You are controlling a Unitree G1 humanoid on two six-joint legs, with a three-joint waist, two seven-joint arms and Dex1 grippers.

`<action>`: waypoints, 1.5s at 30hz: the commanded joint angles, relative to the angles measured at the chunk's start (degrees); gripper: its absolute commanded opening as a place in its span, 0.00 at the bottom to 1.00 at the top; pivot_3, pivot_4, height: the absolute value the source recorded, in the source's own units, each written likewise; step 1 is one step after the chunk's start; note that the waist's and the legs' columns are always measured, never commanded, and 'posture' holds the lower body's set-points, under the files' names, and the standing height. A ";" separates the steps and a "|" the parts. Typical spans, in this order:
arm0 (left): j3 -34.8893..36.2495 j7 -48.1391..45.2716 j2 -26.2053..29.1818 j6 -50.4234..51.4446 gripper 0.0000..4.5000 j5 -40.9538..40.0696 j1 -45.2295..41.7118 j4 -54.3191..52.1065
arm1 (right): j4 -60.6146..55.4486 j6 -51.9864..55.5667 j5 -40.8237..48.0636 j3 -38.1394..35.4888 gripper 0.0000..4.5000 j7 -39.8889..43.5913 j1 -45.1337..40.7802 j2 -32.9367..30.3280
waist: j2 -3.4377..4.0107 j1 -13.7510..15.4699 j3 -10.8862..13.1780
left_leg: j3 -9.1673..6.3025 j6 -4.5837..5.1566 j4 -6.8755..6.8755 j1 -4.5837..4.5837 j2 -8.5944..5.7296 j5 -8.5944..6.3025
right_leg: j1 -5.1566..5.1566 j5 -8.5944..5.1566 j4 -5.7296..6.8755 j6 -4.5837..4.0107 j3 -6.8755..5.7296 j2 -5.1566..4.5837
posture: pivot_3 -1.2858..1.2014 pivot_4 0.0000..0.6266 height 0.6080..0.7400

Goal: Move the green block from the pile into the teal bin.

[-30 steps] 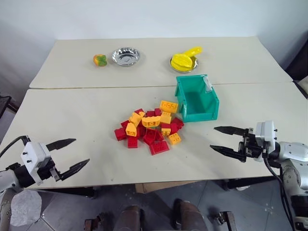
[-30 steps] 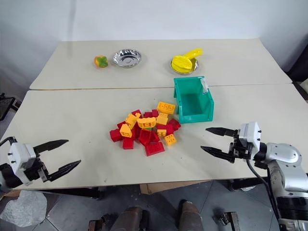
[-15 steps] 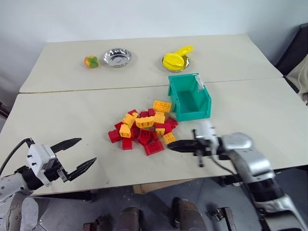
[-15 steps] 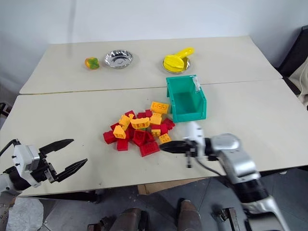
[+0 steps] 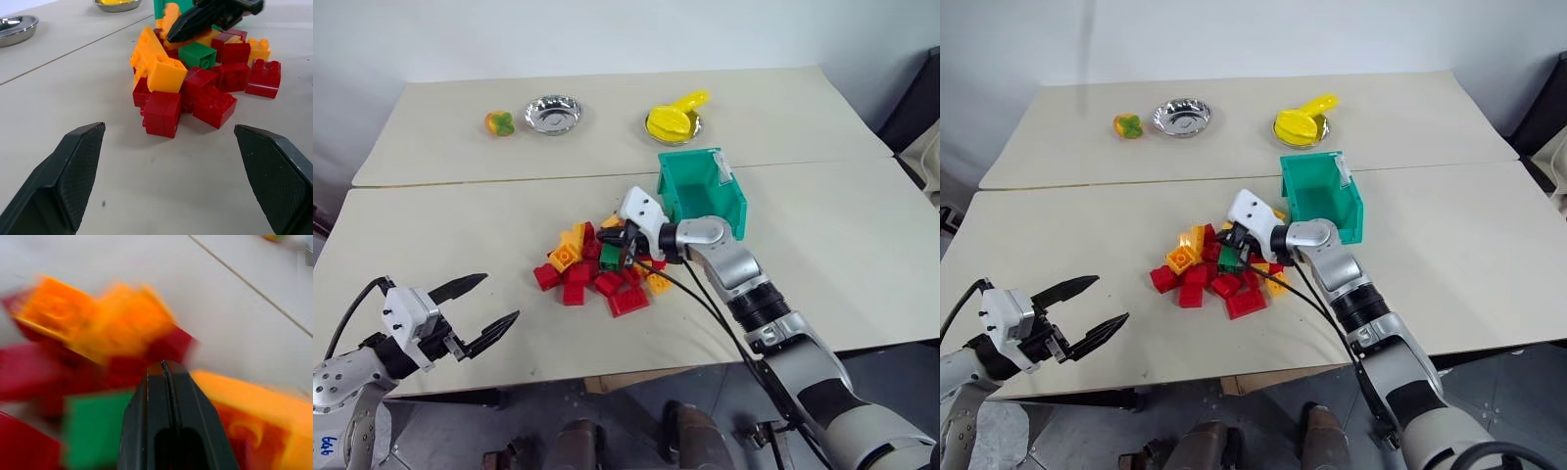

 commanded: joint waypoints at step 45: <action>-1.69 -10.23 1.18 -0.99 1.00 -3.57 -3.49 1.66 | -31.09 15.15 7.64 0.86 1.00 18.63 7.64 -21.94 | 0.02 0.66 0.02 | 0.59 0.03 0.10 0.10 0.58 -0.09 | -0.20 0.13 -0.01 -0.17 0.05 0.03 | 0.52 0.24 1.00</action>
